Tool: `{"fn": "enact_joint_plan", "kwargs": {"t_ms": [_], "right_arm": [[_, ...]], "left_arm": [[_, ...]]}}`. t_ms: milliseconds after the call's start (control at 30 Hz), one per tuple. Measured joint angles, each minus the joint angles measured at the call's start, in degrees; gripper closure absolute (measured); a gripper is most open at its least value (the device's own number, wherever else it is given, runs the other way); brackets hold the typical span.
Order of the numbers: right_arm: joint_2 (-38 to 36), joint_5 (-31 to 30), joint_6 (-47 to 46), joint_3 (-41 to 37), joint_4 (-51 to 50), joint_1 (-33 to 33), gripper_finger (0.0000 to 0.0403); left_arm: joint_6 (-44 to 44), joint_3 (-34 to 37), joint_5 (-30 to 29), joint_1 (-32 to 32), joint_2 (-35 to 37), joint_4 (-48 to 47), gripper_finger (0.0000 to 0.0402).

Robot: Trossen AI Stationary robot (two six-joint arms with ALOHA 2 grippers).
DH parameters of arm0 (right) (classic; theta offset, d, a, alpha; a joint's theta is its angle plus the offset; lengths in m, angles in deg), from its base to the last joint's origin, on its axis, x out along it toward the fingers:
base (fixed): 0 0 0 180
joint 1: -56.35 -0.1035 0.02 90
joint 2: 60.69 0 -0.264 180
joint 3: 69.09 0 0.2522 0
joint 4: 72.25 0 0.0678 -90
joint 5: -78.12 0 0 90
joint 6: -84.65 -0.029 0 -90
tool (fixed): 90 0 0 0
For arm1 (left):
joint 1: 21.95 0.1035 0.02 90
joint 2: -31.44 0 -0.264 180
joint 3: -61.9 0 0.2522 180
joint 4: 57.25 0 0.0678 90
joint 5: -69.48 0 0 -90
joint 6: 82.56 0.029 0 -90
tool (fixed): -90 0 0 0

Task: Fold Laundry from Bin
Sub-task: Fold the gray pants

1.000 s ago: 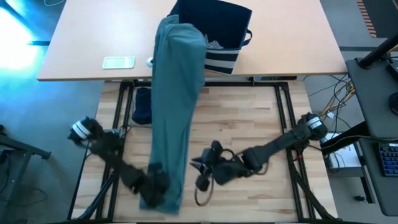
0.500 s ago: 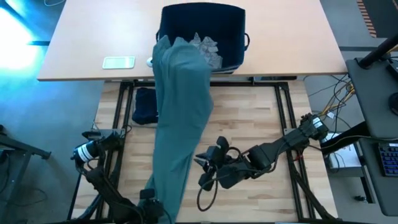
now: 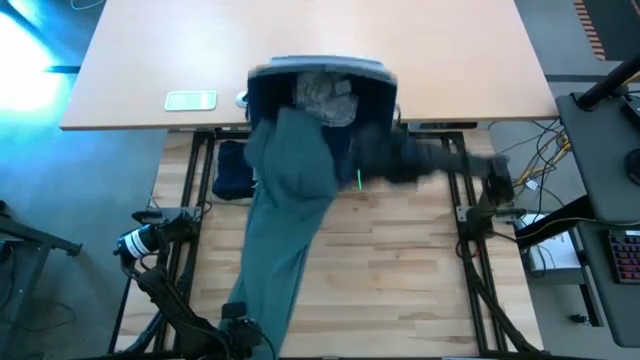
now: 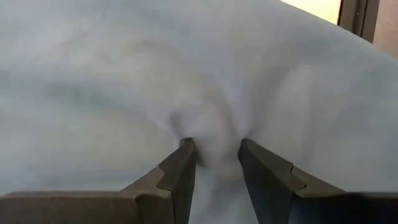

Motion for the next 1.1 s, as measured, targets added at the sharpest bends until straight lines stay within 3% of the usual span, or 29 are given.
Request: {"fn": "enact_joint_plan", "kwargs": {"t_ms": [67,133,200,267,400,533,700,933,1100], "right_arm": [[-0.04,3.23,6.3,0.11,2.69,10.15,0.0244],[-0.09,10.37,8.93,-1.33,7.16,19.04,0.0223],[0.11,18.89,7.95,-3.37,12.82,24.92,0.0213],[0.31,22.22,8.11,-4.86,15.47,27.93,0.021],[0.18,22.85,10.02,-5.5,20.43,28.29,0.0214],[0.39,29.28,11.69,-5.83,33.2,26.06,0.0219],[1.41,31.11,15.66,-5.82,46.95,21.84,0.022],[4.14,29.68,15.08,-6.03,69.25,24.69,0.022],[6.04,24.5,12.31,-5.94,82.43,30.32,0.022]], "left_arm": [[-0.04,0.16,-0.3,0.16,0.09,-0.88,0.0286],[-0.07,0.2,-0.53,0.2,0.18,-1.92,0.0286],[-0.3,0.24,-0.53,0.24,0.28,-2.51,0.0286],[-0.95,0.24,-0.35,0.06,0.28,-2.62,0.0286],[-3.7,0.24,-0.16,-0.49,0.28,-3.95,0.0286],[-5.76,0.24,0.08,-0.49,0.52,-6.39,0.0286],[-5.86,0.37,0.6,-0.24,1.11,-8.75,0.0286],[-8.68,0.43,1.85,-0.26,1.16,-7.25,0.0286],[-10.61,0.35,3.86,-0.38,1.2,-3.24,0.0286]]}}
